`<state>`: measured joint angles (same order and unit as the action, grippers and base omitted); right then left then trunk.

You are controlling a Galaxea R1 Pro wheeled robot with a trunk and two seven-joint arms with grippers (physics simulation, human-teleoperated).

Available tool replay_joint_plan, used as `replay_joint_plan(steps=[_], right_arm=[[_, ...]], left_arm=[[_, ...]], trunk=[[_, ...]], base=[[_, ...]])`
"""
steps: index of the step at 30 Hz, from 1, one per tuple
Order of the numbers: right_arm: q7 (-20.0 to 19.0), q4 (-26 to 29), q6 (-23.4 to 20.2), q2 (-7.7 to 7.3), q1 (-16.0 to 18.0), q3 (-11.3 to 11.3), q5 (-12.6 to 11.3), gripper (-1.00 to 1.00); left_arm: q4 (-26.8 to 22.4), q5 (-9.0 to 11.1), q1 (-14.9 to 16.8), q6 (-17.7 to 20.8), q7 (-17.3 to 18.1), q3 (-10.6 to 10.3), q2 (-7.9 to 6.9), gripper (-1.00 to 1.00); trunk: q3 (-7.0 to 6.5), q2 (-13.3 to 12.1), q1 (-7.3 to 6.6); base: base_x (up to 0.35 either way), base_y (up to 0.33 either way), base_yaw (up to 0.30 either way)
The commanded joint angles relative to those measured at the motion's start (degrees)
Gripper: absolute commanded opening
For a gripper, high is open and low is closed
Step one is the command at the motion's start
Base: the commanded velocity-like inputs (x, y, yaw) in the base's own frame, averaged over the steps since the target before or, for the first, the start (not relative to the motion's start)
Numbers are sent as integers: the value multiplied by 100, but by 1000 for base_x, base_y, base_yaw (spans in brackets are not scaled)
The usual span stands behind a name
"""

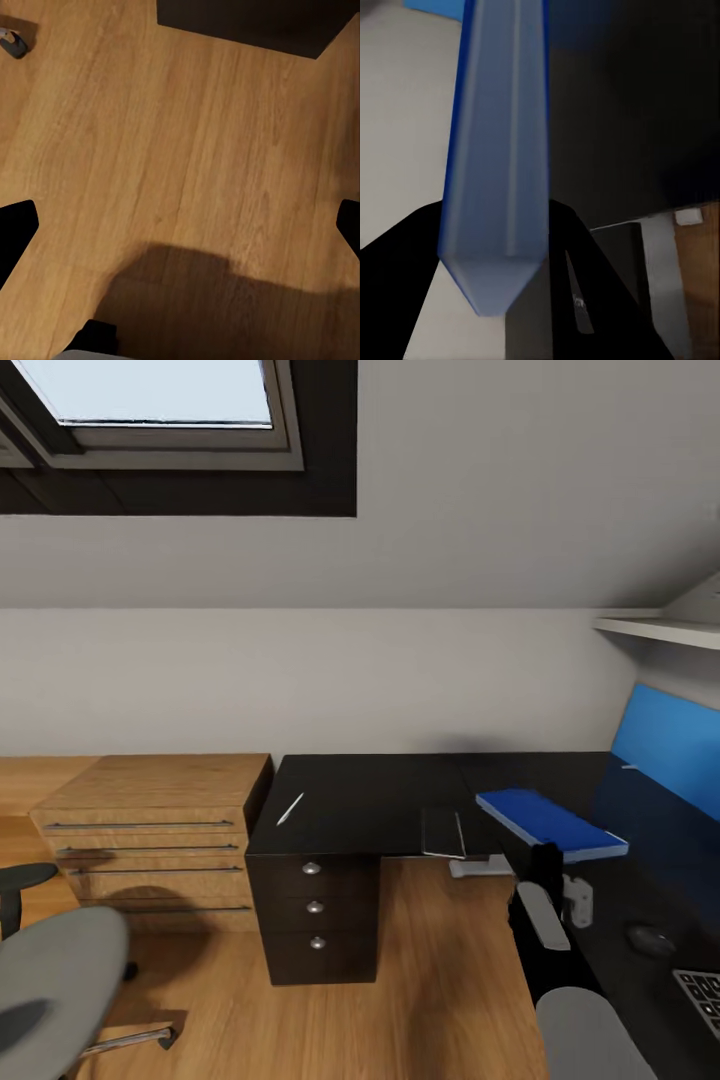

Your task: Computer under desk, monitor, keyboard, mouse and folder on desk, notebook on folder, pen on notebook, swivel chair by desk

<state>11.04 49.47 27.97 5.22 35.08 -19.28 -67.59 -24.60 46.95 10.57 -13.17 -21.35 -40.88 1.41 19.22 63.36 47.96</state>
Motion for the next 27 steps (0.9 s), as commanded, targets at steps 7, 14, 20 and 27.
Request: replay_joint_plan(steps=[7,14,20,27], right_arm=[[1,-148,19,-19,8,9,-569,-100],[3,-329,-13,-8,8,16,-636,-100],[4,-350,-25,-18,8,3,-657,-100],[-4,-348,3,-38,8,-1,-634,-100]], left_arm=[[-18,55,6,-37,-37,-44,-9,100],[-32,56,6,-33,-31,-49,-12,100],[-36,52,6,-28,-35,-94,-10,100],[-37,52,6,-28,-44,-162,-9,100]], trunk=[[7,5,0],[7,5,0],[7,5,0],[7,5,0]], base=[[0,0,-206],[1,0,-69],[186,-39,-4],[150,-45,0]])
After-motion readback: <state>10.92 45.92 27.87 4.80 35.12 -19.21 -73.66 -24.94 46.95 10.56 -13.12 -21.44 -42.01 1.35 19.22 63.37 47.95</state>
